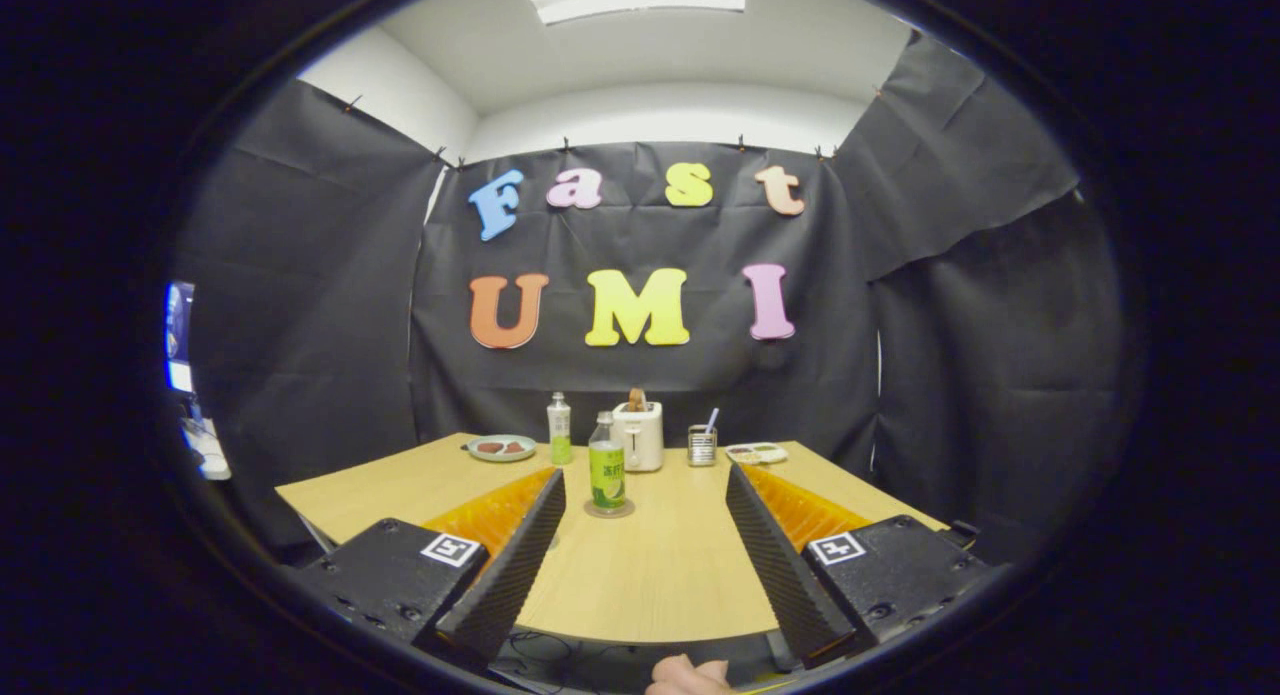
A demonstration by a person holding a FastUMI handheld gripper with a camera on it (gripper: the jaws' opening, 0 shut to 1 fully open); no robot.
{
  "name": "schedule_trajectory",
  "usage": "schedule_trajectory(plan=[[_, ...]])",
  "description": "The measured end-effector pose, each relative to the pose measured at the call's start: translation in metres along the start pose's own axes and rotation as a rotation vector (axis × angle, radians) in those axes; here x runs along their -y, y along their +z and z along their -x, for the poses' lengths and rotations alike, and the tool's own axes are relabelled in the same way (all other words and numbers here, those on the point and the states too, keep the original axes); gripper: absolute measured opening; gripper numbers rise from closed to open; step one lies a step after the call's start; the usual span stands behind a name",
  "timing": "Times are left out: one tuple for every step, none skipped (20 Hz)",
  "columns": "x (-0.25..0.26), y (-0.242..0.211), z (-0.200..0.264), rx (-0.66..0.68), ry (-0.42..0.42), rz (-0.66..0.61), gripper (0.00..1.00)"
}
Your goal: Take the bottle from table, then pour the juice into the cup, finally place the bottle on the coaster
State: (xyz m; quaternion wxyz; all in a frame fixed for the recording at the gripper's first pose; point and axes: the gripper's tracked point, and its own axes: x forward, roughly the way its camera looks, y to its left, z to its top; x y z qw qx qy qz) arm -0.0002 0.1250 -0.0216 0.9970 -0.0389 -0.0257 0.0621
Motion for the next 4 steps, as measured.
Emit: schedule_trajectory(plan=[[-0.0029, -0.0003, 0.0009, -0.011, 0.012, -0.015, 1.0], [-0.0025, 0.0007, 0.0021, -0.011, 0.017, -0.025, 1.0], [-0.0004, 0.005, 0.0043, 0.0, 0.003, -0.021, 1.0], [0.003, 0.009, 0.0061, 0.017, -0.008, -0.014, 1.0]])
